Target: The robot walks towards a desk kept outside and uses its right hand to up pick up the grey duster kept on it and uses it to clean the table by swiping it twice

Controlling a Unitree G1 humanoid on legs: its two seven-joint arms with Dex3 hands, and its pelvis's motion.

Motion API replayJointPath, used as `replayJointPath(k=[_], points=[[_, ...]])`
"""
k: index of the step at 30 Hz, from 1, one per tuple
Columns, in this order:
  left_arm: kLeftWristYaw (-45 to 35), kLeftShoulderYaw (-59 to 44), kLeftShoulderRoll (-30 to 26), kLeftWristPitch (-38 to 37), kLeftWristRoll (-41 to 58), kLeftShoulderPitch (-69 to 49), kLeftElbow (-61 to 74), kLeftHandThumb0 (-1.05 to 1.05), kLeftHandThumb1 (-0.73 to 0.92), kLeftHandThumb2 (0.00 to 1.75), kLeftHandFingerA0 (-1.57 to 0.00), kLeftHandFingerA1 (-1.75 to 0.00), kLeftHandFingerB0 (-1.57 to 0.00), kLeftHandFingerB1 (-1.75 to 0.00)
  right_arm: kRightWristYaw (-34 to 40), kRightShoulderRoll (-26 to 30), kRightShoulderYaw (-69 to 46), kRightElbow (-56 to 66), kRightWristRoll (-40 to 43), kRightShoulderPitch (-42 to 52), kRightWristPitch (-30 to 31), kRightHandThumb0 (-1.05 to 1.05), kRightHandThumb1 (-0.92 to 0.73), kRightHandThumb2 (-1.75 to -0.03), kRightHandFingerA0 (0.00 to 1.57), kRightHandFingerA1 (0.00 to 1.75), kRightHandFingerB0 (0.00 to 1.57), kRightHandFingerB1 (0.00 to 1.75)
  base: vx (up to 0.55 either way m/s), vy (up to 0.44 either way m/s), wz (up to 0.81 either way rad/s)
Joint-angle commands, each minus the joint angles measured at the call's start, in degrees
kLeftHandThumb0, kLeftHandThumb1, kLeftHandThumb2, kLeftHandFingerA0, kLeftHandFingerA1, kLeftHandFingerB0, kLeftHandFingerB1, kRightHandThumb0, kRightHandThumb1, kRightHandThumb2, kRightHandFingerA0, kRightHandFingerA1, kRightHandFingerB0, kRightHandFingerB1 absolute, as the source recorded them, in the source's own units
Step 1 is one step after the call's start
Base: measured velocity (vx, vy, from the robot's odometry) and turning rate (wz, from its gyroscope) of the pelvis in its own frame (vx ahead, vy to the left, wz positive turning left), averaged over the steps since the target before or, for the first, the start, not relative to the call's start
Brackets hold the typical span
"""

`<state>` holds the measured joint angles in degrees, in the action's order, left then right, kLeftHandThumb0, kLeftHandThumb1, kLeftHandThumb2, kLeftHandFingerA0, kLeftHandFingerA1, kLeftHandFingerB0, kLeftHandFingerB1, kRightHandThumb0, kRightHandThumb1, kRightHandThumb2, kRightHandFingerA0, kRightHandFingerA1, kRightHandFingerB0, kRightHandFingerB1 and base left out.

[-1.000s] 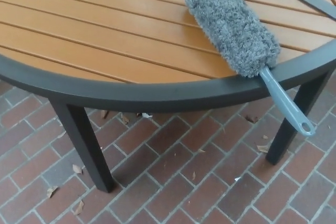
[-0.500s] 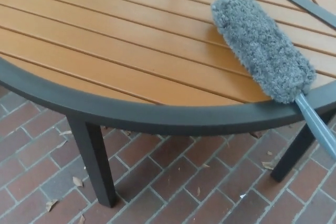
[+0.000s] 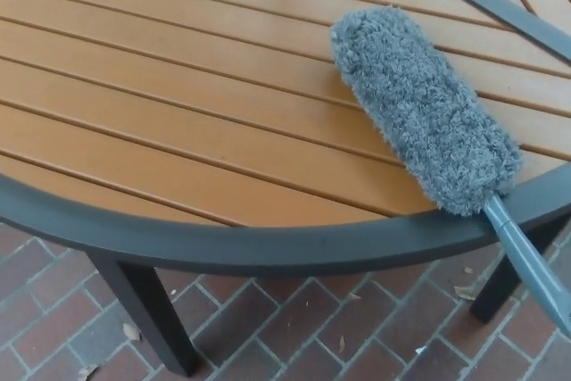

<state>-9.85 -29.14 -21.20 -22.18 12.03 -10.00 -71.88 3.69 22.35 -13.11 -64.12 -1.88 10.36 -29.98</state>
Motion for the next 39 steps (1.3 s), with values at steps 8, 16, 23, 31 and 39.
replayJointPath(k=[8, 16, 23, 31, 39], points=[[-0.2, -0.1, -0.8, -1.1, 0.8, 0.0, 0.1, -0.06, 0.69, 0.60, -0.79, -0.55, -0.70, -0.51, -1.3, 0.6, -0.3, -0.6, 0.9, -0.1, -0.6, -0.01, -0.70, -0.76, 0.71, 0.45, 0.39, 0.37, 0.03, 0.188, -0.06], [0.5, 0.4, -1.1, -1.5, 0.3, -0.5, 0.1, -0.06, 0.71, 0.61, -0.82, -0.54, -0.72, -0.50, -0.2, 0.5, -0.1, -0.8, 0.3, -0.8, 0.2, -0.06, -0.75, -0.67, 0.73, 0.46, 0.40, 0.38, 0.07, 0.061, 0.07], [0.5, 0.1, -1.5, -0.3, 0.5, -0.1, -2.0, 0.02, 0.71, 0.65, -0.78, -0.55, -0.69, -0.50, 0.1, 0.7, 0.1, -1.1, 0.0, -0.9, 0.0, -0.07, -0.74, -0.67, 0.73, 0.46, 0.41, 0.38, 0.01, -0.006, 0.01], [0.4, -0.5, -1.3, 0.3, 1.0, 0.2, -3.0, 0.02, 0.71, 0.66, -0.80, -0.54, -0.72, -0.51, -1.3, 1.7, -1.0, -1.0, 1.5, -1.5, 1.2, -0.02, -0.75, -0.69, 0.74, 0.48, 0.41, 0.38, 0.00, 0.000, 0.00], [0.8, -0.6, -0.9, -0.5, 1.1, -0.1, -2.2, 0.01, 0.69, 0.65, -0.81, -0.56, -0.73, -0.52, -4.8, 3.0, -6.2, 3.5, 6.2, -2.4, 3.4, -0.14, -0.72, -0.66, 0.42, 0.44, 0.11, 0.21, 0.00, 0.000, 0.00]])
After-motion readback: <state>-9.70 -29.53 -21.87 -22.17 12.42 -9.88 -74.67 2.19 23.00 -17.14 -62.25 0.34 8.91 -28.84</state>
